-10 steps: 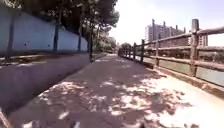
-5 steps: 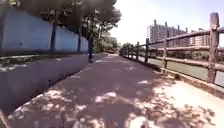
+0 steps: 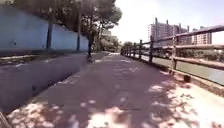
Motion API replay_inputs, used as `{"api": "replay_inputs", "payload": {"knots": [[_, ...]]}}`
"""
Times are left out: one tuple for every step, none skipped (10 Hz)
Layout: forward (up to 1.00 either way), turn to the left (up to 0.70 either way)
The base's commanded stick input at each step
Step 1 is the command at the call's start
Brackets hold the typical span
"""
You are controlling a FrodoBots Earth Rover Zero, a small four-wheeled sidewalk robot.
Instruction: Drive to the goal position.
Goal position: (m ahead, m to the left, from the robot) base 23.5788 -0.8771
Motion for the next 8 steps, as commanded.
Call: {"api": "replay_inputs", "payload": {"knots": [[1.00,0.00],[1.00,0.00],[1.00,0.00],[1.00,0.00],[1.00,0.00],[1.00,0.00],[1.00,0.00],[1.00,0.00]]}}
